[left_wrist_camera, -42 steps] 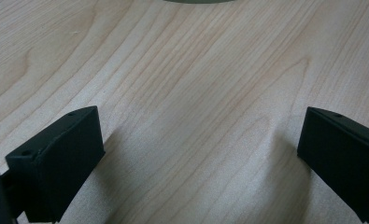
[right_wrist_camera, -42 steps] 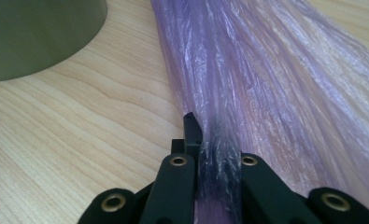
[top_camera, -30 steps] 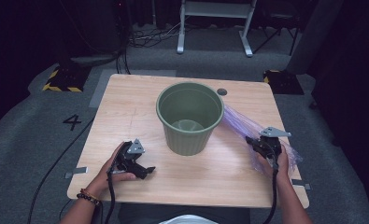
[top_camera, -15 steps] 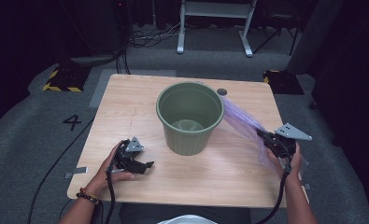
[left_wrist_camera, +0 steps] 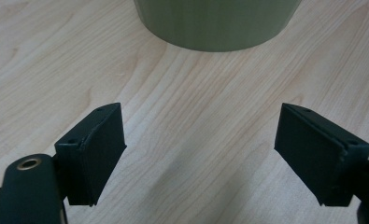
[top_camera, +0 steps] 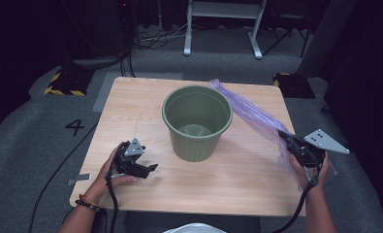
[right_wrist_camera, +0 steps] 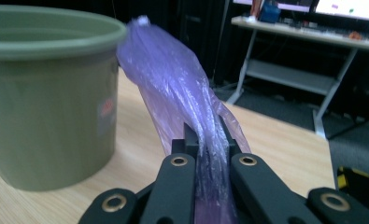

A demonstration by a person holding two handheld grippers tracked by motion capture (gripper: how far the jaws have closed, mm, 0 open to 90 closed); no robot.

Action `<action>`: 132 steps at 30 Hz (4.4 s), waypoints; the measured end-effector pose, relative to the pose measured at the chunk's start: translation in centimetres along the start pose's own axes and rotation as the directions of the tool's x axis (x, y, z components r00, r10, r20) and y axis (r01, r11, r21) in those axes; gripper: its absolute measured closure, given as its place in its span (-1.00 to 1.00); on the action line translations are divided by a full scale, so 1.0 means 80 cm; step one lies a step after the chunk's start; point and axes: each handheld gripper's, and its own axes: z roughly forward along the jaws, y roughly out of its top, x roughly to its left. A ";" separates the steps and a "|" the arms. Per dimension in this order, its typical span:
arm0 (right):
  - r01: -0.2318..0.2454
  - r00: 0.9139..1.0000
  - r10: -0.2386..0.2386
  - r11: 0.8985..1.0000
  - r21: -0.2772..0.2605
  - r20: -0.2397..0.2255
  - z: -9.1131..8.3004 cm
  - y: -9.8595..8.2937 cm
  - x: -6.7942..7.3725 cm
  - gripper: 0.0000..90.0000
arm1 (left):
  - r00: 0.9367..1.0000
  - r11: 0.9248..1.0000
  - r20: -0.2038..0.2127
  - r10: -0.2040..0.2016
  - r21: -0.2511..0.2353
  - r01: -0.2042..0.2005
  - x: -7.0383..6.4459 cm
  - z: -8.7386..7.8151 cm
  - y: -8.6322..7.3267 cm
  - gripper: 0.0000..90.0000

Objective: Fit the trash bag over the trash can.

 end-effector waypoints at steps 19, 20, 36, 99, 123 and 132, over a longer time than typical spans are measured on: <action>-0.037 0.997 0.046 0.989 -0.143 0.057 -0.049 0.023 -0.026 1.00 | 1.000 0.999 -0.001 0.009 -0.031 -0.009 -0.001 -0.001 0.018 -0.64; -0.037 0.997 0.046 0.988 -0.147 0.057 -0.050 0.024 -0.027 1.00 | 1.000 0.999 -0.001 0.015 -0.033 -0.015 -0.001 -0.002 0.020 -0.64; -0.018 0.996 0.040 0.966 -0.257 0.077 -0.084 0.061 -0.030 1.00 | 1.000 0.998 0.006 0.026 -0.062 -0.025 -0.004 -0.006 0.032 -0.64; 0.156 0.971 -0.176 0.979 -0.134 -0.161 0.028 0.118 0.053 1.00 | 0.991 0.954 -0.069 0.112 -0.272 -0.126 -0.007 -0.078 0.123 -0.65; 0.273 0.925 -0.276 0.961 -0.049 -0.260 0.092 0.135 0.108 0.99 | 0.943 0.912 -0.012 0.333 -0.249 -0.325 -0.064 -0.046 0.238 -0.65; 0.320 0.897 -0.314 0.947 -0.035 -0.311 0.104 0.135 0.128 0.98 | 0.925 0.898 -0.015 0.379 -0.235 -0.371 -0.085 -0.020 0.266 -0.37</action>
